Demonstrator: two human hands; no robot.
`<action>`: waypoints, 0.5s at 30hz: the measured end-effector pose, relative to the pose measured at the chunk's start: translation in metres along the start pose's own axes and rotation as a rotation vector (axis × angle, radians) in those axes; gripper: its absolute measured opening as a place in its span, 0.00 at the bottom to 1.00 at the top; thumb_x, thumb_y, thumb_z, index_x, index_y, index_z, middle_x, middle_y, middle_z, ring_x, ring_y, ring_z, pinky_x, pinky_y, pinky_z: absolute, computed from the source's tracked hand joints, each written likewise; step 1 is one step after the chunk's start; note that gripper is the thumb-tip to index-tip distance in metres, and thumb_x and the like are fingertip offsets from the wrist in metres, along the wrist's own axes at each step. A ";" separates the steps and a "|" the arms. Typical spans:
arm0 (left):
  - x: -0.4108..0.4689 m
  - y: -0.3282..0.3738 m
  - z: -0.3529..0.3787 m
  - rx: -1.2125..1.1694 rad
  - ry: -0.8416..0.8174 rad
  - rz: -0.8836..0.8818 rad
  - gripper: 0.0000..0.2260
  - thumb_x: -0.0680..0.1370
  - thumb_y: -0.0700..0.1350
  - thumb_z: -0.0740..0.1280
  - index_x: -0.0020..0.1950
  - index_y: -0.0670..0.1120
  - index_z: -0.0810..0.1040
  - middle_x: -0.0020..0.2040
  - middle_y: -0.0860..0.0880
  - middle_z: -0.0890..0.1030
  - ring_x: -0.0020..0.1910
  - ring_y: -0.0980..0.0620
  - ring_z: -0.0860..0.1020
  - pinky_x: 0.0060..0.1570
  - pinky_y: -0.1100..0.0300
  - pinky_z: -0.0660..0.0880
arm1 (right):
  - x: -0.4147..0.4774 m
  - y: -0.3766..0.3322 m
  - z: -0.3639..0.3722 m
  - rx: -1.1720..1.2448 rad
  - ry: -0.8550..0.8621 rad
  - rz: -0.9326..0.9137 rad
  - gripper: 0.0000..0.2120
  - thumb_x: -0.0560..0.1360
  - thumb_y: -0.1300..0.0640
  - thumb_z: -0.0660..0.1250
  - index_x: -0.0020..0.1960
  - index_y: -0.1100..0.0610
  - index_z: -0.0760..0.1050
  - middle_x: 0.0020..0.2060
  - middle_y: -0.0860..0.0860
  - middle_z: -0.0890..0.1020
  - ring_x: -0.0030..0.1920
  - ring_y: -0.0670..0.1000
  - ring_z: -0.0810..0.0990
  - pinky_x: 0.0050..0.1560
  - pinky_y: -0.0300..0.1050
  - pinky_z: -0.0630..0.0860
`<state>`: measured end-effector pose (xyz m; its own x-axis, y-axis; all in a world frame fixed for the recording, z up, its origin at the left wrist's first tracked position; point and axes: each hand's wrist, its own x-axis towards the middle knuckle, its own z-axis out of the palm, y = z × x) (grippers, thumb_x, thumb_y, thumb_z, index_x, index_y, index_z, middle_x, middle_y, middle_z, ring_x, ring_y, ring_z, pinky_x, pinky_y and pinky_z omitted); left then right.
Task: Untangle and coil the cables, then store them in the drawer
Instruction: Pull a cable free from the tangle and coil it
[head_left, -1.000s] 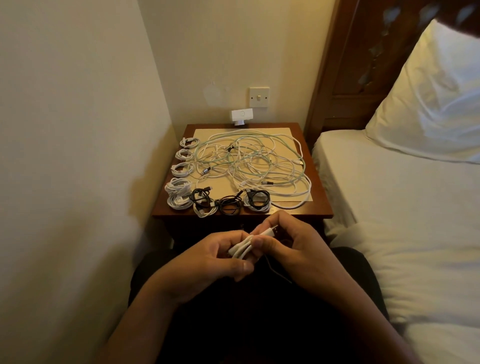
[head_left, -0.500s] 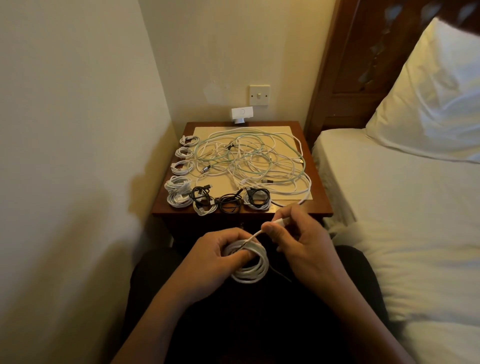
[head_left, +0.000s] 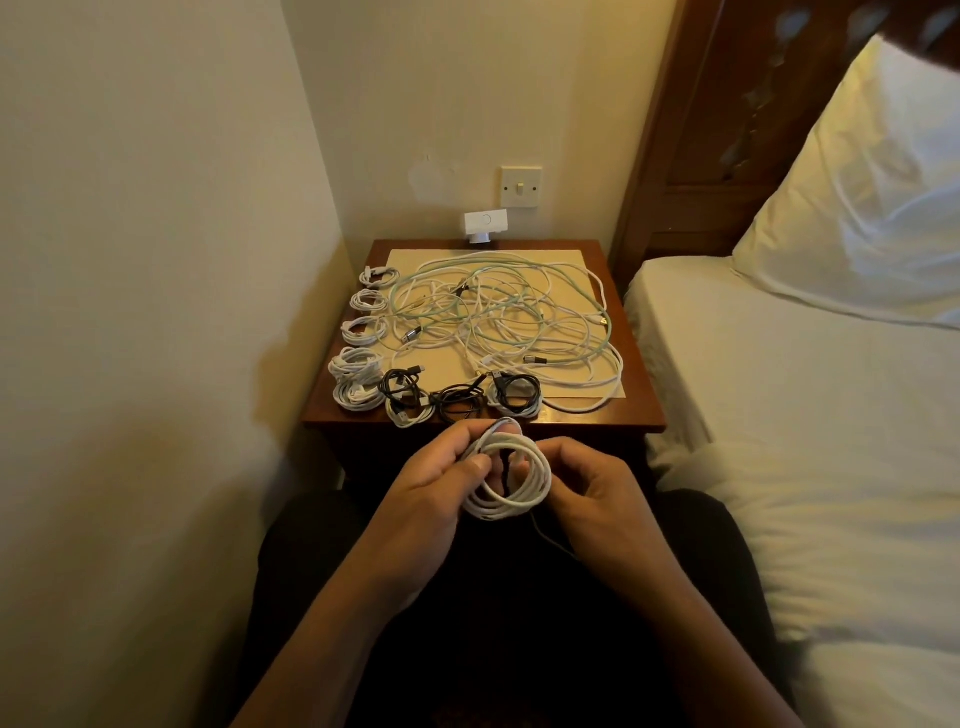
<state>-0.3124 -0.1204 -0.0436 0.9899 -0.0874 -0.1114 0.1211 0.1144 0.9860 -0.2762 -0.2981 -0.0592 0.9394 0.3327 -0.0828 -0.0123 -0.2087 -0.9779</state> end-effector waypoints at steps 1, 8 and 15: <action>0.000 -0.001 0.000 0.045 0.009 -0.006 0.15 0.84 0.41 0.59 0.66 0.52 0.81 0.61 0.48 0.84 0.63 0.50 0.80 0.66 0.49 0.74 | 0.000 -0.001 -0.001 0.079 -0.010 0.029 0.08 0.79 0.54 0.70 0.57 0.51 0.84 0.51 0.49 0.87 0.53 0.50 0.86 0.60 0.55 0.81; -0.002 -0.006 0.001 0.569 0.126 0.128 0.19 0.84 0.38 0.62 0.71 0.56 0.76 0.58 0.60 0.80 0.59 0.66 0.76 0.55 0.74 0.71 | 0.004 0.000 -0.004 0.399 -0.092 0.207 0.10 0.78 0.61 0.70 0.57 0.59 0.83 0.52 0.58 0.87 0.54 0.57 0.86 0.51 0.46 0.82; 0.003 -0.010 0.000 0.771 0.232 0.207 0.22 0.82 0.38 0.66 0.75 0.55 0.73 0.56 0.58 0.80 0.56 0.65 0.76 0.55 0.76 0.69 | 0.004 -0.007 -0.010 0.346 -0.172 0.241 0.15 0.82 0.61 0.59 0.61 0.55 0.84 0.55 0.54 0.87 0.60 0.55 0.84 0.64 0.53 0.77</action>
<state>-0.3110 -0.1212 -0.0539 0.9868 0.0772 0.1421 -0.0657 -0.6115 0.7885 -0.2690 -0.3042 -0.0509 0.8254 0.4663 -0.3181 -0.3647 0.0105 -0.9311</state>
